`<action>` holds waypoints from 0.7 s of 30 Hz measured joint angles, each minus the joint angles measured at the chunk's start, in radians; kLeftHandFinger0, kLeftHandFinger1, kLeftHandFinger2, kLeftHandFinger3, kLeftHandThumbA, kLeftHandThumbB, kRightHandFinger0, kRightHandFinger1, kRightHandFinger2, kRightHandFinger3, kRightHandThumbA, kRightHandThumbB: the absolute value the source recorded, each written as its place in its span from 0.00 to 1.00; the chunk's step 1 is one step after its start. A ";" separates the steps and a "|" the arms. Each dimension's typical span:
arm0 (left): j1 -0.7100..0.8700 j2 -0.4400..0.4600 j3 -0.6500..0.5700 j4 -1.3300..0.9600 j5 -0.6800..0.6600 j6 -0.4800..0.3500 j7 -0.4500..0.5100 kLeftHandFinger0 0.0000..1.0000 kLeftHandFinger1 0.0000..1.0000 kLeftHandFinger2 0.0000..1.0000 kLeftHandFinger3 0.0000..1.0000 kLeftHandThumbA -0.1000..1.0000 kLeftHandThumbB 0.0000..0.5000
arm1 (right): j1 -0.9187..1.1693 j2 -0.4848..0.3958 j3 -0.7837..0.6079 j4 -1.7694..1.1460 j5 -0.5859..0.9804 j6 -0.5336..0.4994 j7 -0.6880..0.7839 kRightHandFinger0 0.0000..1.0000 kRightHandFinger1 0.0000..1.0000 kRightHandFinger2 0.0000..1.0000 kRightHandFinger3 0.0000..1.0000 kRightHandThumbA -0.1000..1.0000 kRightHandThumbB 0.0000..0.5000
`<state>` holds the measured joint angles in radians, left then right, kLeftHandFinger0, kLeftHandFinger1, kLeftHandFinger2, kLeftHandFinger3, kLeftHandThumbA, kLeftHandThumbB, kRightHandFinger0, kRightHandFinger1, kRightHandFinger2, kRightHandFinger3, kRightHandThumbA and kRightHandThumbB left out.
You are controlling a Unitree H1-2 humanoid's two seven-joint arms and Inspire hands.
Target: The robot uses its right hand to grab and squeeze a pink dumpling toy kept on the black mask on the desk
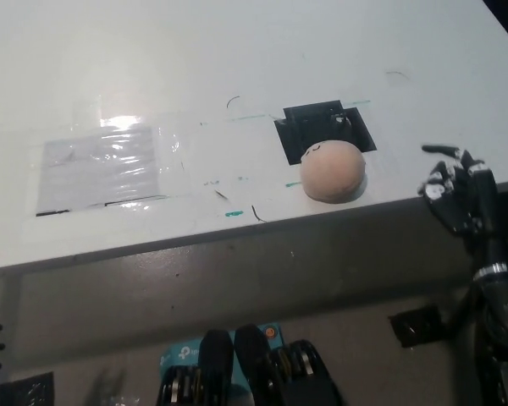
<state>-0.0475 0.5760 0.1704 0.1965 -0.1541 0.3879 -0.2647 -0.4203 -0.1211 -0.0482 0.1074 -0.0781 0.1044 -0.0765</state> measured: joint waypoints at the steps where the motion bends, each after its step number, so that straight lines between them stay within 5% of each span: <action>1: 0.000 0.000 0.000 0.000 0.000 0.002 0.000 0.68 0.78 0.85 0.96 1.00 0.12 | -0.013 -0.003 0.006 0.000 -0.001 0.000 0.002 0.26 0.30 0.45 0.80 0.00 0.22; 2: -0.001 0.000 0.001 -0.001 -0.001 0.006 0.000 0.67 0.78 0.87 0.99 1.00 0.12 | -0.039 -0.008 0.015 0.000 -0.003 0.000 0.008 0.48 0.54 0.69 1.00 0.17 0.28; 3: -0.001 0.000 0.001 -0.001 -0.001 0.008 -0.001 0.67 0.78 0.87 0.98 1.00 0.11 | -0.066 -0.018 0.032 0.000 -0.009 0.001 0.019 0.62 0.69 0.82 1.00 0.25 0.41; 4: -0.001 0.000 0.000 -0.001 -0.001 0.009 -0.002 0.67 0.78 0.86 0.98 1.00 0.11 | -0.089 -0.036 0.059 0.001 -0.019 0.008 0.031 0.73 0.77 0.87 1.00 0.28 0.38; 5: -0.001 0.000 0.001 -0.001 -0.001 0.010 -0.005 0.67 0.77 0.86 0.98 1.00 0.11 | -0.116 -0.060 0.088 0.001 -0.027 0.019 0.049 1.00 1.00 1.00 1.00 0.35 0.46; 8: -0.003 0.000 0.002 -0.001 -0.002 0.012 -0.010 0.67 0.77 0.85 0.96 1.00 0.10 | -0.176 -0.118 0.154 0.000 -0.049 0.060 0.096 1.00 1.00 1.00 1.00 0.42 0.60; 10: -0.003 0.000 0.002 0.000 -0.002 0.014 -0.011 0.67 0.77 0.85 0.95 1.00 0.11 | -0.204 -0.146 0.191 0.000 -0.065 0.082 0.122 1.00 1.00 1.00 1.00 0.57 0.77; 11: -0.003 0.000 0.002 0.001 -0.002 0.014 -0.014 0.67 0.77 0.85 0.95 1.00 0.11 | -0.223 -0.161 0.226 0.001 -0.086 0.110 0.139 1.00 1.00 1.00 1.00 0.64 0.94; 16: -0.004 0.000 0.005 0.003 -0.003 0.014 -0.015 0.64 0.75 0.84 0.92 1.00 0.10 | -0.253 -0.161 0.311 0.028 -0.162 0.155 0.153 1.00 1.00 1.00 1.00 0.77 1.00; 21: -0.004 0.000 0.003 0.002 -0.003 0.014 -0.016 0.65 0.77 0.86 0.94 1.00 0.09 | -0.277 -0.119 0.328 0.109 -0.218 0.173 0.147 1.00 1.00 1.00 1.00 0.78 1.00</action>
<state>-0.0520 0.5761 0.1737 0.1989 -0.1567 0.4015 -0.2805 -0.6975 -0.2398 0.2796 0.2166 -0.2959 0.2771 0.0702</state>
